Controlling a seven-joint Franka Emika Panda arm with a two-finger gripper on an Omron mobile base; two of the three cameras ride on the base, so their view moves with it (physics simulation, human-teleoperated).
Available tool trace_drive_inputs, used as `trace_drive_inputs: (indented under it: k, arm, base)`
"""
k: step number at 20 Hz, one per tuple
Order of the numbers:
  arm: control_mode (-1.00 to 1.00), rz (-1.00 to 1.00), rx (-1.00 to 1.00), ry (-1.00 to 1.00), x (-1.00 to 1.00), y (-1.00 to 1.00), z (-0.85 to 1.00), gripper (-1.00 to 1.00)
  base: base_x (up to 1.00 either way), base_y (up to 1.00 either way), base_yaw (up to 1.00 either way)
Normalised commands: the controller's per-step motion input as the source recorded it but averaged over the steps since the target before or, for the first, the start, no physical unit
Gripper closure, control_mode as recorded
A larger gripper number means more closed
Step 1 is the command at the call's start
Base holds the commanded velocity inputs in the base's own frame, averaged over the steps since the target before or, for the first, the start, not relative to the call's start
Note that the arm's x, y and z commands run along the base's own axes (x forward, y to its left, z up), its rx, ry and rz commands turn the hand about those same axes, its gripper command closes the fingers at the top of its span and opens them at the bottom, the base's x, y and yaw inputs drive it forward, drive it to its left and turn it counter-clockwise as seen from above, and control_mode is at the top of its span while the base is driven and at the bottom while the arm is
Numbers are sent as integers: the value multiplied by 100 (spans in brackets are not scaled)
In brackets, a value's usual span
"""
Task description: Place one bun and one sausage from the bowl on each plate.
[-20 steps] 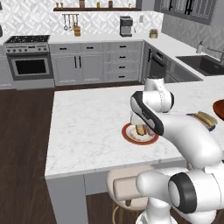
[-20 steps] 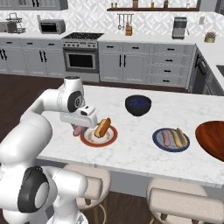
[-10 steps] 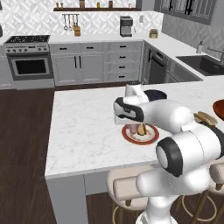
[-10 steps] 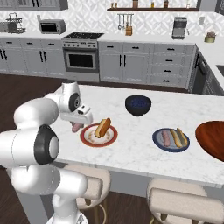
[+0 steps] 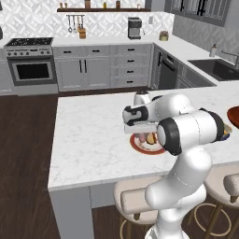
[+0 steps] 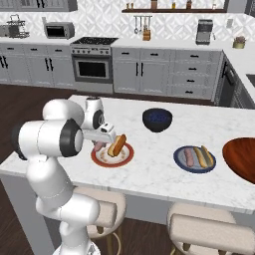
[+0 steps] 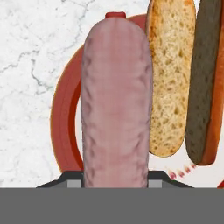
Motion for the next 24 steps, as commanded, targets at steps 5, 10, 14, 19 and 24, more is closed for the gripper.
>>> trace_drive_inputs:
  k: [5, 10, 14, 19, 24]
  arm:
    - [-100, 0, 0, 0, 10, -1, -30, 100]
    - [-100, 0, 0, -1, 4, -4, -32, 100]
    - [-100, 0, 0, -1, 3, 0, -7, 100]
    - [-100, 0, 0, 0, 0, 0, 0, -100]
    - [-100, 0, 0, 0, 0, 0, 0, -100]
  base:
    - [0, 0, 0]
    - [0, 0, 0]
    - [0, 0, 0]
    - [0, 0, 0]
    - [0, 0, 0]
